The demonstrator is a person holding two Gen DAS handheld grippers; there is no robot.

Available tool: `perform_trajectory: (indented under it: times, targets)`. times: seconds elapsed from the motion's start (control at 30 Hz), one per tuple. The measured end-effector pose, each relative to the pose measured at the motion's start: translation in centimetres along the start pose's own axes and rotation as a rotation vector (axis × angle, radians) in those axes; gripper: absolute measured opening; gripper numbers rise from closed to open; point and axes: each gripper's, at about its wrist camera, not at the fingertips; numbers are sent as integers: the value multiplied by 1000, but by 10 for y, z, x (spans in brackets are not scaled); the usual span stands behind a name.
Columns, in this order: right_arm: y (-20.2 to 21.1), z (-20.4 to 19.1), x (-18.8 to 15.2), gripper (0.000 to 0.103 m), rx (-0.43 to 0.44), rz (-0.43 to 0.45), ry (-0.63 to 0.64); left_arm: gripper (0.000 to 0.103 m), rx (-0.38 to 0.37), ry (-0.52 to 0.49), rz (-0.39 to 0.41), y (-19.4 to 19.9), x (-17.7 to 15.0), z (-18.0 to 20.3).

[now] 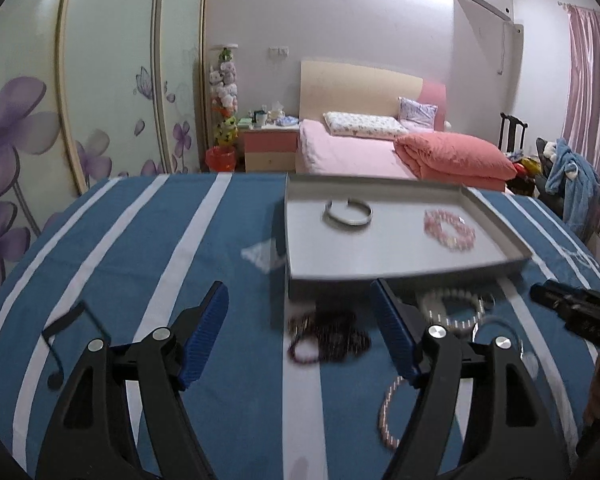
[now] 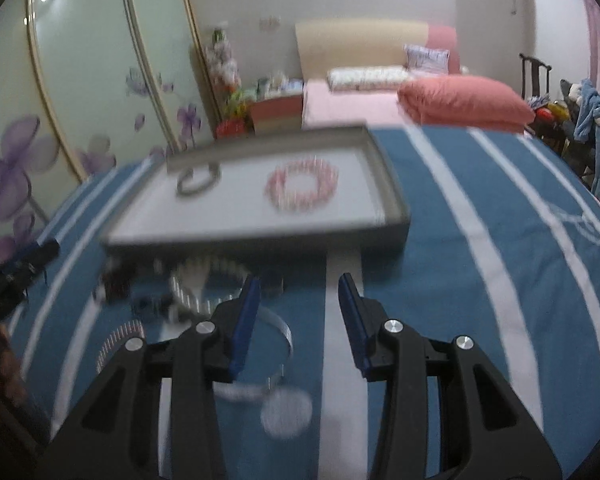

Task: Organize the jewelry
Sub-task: 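Move both grippers back over the remaining jewelry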

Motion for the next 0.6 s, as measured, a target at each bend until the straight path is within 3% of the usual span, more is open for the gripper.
perform_trajectory:
  times: [0.1,0.37,0.47,0.6]
  targets:
    - [-8,-6,-17,38,-2,-64,14,74,-14,-4,-15,4,-6,1]
    - [-19,-17,-29,19,-61,-127,67,76,-38,-32,-36,11,-26,13]
    - [-17,-19,-32,10,-93,-121,99,76,-40,-34,-46,9,-31,15]
    - [-15,-6,-31,7,-125,-118,67,76,-41,-37,-62,6,-34,17]
Point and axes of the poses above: each gripper's, at about its wrist camera, not at the fingertips, and y roughly against the way its jaws point, z to its right, x to its top, and after that the axes turned 2 degrees about -z, right-handed
